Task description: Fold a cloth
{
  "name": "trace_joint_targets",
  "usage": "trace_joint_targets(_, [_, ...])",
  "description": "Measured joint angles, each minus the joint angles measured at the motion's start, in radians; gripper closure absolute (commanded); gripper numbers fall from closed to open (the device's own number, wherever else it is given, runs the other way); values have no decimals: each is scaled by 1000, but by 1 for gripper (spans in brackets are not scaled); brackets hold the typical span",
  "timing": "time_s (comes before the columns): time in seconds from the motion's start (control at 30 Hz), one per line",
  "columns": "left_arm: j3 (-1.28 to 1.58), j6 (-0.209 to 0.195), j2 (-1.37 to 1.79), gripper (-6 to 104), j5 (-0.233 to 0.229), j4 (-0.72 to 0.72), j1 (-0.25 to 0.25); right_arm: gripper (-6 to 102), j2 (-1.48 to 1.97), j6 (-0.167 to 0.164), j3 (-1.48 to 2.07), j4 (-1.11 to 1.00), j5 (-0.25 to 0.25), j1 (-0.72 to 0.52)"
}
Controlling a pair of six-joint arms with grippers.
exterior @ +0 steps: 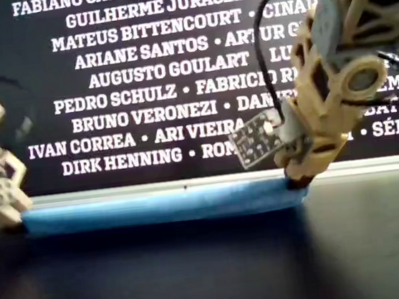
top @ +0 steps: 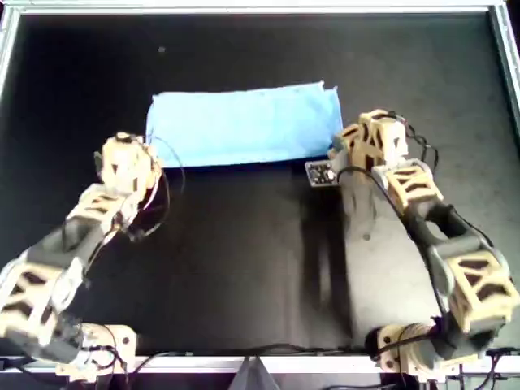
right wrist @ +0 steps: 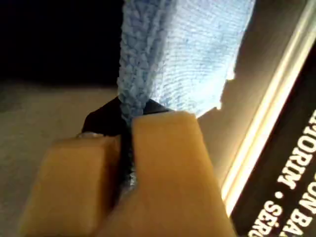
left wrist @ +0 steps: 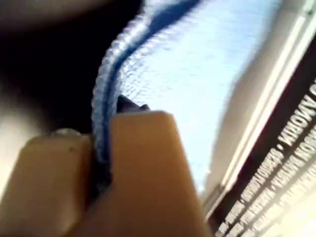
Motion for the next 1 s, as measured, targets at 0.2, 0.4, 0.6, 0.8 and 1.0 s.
trace_joint_targets(0.2, [156, -2, 147, 99, 2, 0, -41, 95, 118, 0, 143, 6, -2, 0])
trace_joint_targets(0.4, [258, -2, 250, 99, 2, 0, -127, 95, 276, 2, 288, 6, 14, -2])
trace_joint_targets(0.6, [318, -2, 302, 99, 0, 0, -144, 95, 434, 2, 469, 6, 14, -2])
trace_joint_targets(0.8, [388, -2, 305, 99, 0, 0, -144, 95, 520, 2, 606, 6, 6, -2])
trace_joint_targets(1.0, [440, -2, 311, 99, 0, 0, -152, 95, 531, 3, 661, 6, 0, 3])
